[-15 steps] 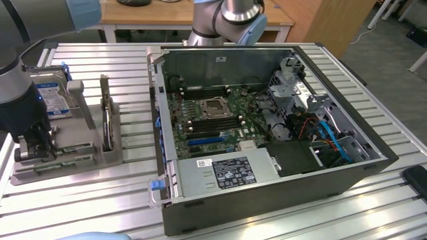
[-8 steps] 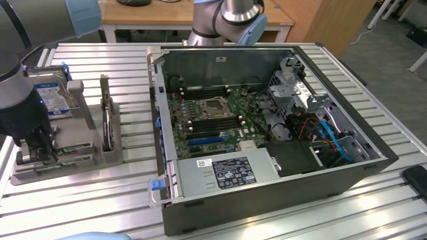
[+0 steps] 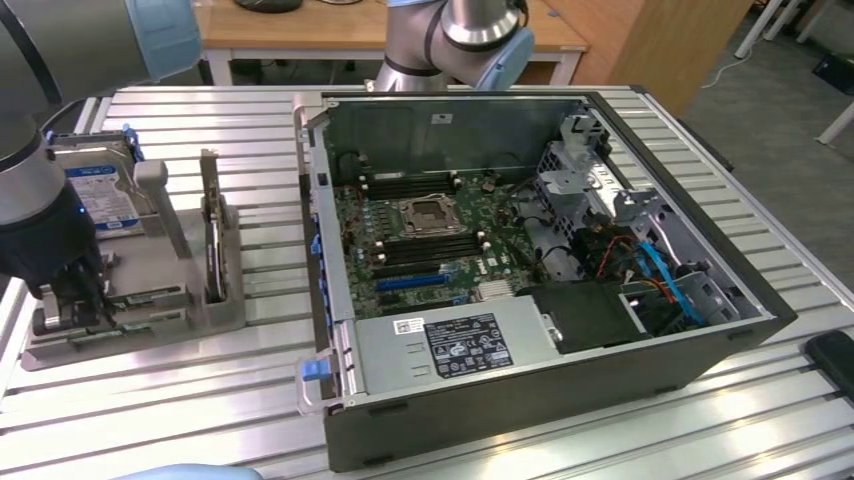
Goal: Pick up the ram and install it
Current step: 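Pick up the ram and move it above insertion slot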
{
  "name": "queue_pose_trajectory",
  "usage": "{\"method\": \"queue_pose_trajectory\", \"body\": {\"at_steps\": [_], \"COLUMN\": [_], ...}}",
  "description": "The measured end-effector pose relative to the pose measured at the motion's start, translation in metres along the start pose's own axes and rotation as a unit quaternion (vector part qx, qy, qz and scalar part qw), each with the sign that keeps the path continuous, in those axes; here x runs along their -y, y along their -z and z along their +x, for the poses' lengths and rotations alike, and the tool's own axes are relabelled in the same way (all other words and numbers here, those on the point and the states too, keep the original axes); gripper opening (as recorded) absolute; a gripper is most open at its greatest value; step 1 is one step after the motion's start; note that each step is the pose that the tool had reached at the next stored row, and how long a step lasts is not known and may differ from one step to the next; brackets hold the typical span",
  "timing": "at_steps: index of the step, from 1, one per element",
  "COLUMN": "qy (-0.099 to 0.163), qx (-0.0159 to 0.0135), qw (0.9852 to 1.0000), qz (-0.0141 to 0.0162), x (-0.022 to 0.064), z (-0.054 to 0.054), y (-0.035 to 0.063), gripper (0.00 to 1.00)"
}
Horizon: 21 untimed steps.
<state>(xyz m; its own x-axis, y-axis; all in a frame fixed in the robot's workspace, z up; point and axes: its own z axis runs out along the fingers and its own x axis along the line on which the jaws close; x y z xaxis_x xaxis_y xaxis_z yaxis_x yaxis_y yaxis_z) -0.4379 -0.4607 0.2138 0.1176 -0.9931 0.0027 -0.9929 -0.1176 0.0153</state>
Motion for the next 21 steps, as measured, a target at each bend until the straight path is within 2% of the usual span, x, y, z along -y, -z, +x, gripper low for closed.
{"method": "queue_pose_trajectory", "body": {"at_steps": [8,11,21], "qy": [0.002,0.004,0.005], "qx": [-0.0003,-0.0007,-0.0012], "qw": [1.0,1.0,0.9999], "qz": [0.0019,0.0049,0.0093], "x": [-0.0004,-0.0013,-0.0019], "z": [0.0,0.0,0.0], "y": [-0.0057,-0.0133,-0.0186], "gripper": [0.24,0.24,0.24]}}
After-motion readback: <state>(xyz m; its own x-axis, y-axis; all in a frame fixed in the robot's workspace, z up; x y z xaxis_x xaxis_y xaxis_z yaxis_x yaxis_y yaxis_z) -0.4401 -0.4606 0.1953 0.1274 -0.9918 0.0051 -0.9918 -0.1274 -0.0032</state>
